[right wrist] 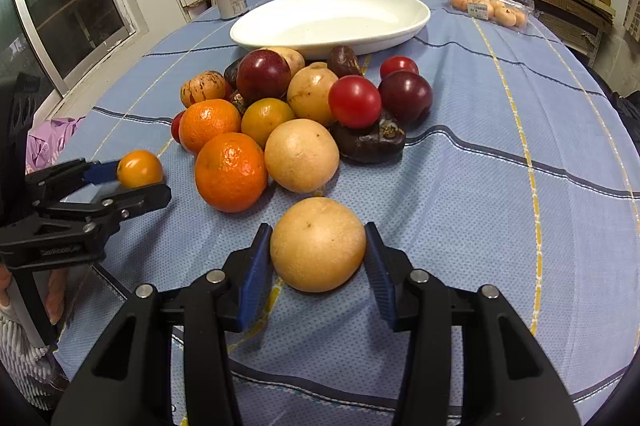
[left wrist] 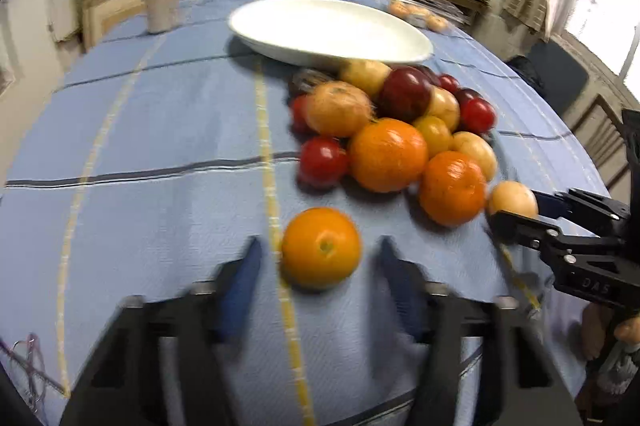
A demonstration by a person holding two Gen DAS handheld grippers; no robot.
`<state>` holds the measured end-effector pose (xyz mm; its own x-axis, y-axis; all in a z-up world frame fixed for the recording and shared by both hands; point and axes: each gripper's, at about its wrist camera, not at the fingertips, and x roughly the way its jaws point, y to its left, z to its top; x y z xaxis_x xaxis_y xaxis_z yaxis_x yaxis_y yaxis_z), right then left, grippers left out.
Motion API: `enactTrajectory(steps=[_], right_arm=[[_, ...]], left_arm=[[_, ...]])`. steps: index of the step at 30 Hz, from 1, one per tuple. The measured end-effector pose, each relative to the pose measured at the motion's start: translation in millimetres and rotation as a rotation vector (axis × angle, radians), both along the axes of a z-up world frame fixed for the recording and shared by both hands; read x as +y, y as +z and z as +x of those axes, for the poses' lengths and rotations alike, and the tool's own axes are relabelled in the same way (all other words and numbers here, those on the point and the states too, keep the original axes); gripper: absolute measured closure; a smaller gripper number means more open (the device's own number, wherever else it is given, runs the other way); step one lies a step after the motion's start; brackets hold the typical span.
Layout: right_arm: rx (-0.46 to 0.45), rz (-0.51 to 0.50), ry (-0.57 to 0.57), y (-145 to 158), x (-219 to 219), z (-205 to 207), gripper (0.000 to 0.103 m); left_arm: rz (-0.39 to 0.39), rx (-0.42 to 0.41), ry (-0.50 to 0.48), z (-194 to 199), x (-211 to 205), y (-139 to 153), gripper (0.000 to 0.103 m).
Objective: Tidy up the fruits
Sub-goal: 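Grasp the orange tangerine with the left tool while the right tool grasps the pale yellow fruit, then place the tangerine on the white plate with the left tool while the right tool places the pale fruit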
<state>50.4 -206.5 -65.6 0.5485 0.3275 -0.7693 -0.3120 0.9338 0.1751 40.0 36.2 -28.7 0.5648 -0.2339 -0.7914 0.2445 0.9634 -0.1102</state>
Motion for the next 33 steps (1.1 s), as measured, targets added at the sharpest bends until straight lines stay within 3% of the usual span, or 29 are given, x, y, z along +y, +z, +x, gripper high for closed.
enactTrajectory(steps=[3, 12, 17, 21, 24, 27, 33], right_arm=[[0.000, 0.000, 0.001, -0.1, 0.0, -0.2, 0.057], [-0.002, 0.010, 0.009, 0.3, 0.6, -0.6, 0.058], [-0.021, 0.033, 0.013, 4.7, -1.6, -3.6, 0.058], [-0.069, 0.074, 0.015, 32.2, -12.8, 1.4, 0.058], [-0.147, 0.063, -0.012, 72.8, -19.4, 26.7, 0.058], [-0.196, 0.045, -0.031, 101.0, -15.5, 69.0, 0.058], [-0.128, 0.059, -0.063, 82.6, 2.7, 158.0, 0.058]], left_arm=[[-0.034, 0.006, 0.002, 1.3, 5.2, -1.3, 0.065], [-0.034, -0.033, 0.039, 8.7, 4.8, 2.3, 0.066], [-0.040, -0.100, 0.079, 6.7, 9.2, 21.9, 0.066], [-0.040, -0.154, 0.079, 22.5, 1.1, 52.8, 0.066], [-0.048, -0.205, 0.060, 48.4, -16.1, 83.6, 0.066], [-0.033, -0.227, 0.053, 75.9, -34.3, 95.2, 0.066], [-0.027, -0.159, 0.108, 142.9, -43.6, 67.9, 0.066]])
